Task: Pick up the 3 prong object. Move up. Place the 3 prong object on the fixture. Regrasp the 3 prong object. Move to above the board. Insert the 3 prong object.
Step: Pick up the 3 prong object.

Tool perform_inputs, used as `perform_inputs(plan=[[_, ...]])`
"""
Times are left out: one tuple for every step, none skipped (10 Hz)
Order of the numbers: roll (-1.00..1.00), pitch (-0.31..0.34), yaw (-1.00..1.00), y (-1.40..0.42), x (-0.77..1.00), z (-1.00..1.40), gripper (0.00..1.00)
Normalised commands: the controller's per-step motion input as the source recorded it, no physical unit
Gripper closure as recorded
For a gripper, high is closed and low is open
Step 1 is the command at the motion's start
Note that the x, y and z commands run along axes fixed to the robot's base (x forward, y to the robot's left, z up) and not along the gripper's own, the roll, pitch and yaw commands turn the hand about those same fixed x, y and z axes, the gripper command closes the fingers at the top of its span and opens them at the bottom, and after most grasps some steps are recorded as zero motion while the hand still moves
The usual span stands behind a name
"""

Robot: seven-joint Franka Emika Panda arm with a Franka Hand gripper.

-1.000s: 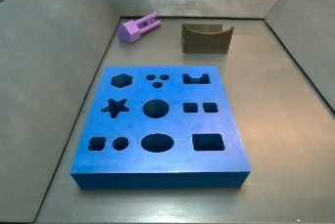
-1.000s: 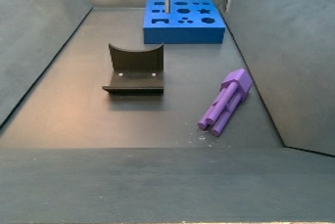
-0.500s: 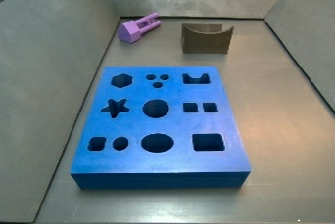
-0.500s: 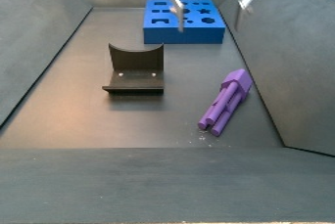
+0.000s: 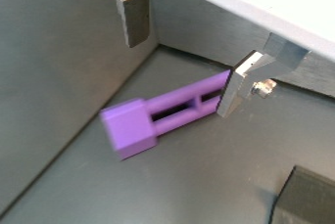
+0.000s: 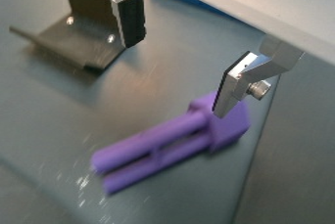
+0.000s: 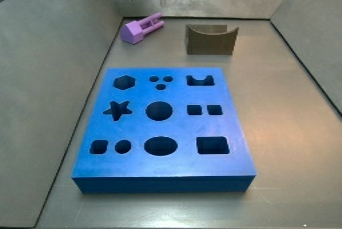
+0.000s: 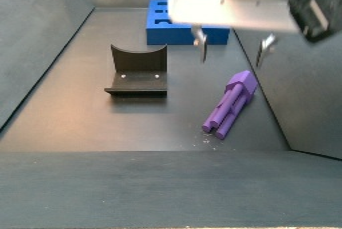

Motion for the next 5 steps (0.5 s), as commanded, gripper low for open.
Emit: perform_inputs(plan=[[-0.19,0.029,-0.24,0.59,0.17,-0.75,0.0],[-0.23,0.0,-0.31,0.5,0.2,-0.66,0.0],[-0.27,-0.007,-0.47,0.29,0.11,-0.53,0.0],[-0.28,-0.019,-0.52,0.23,0.07,-0.49,0.0],[-0.32,-0.059,-0.6,0.1,0.04,-0.41,0.0]])
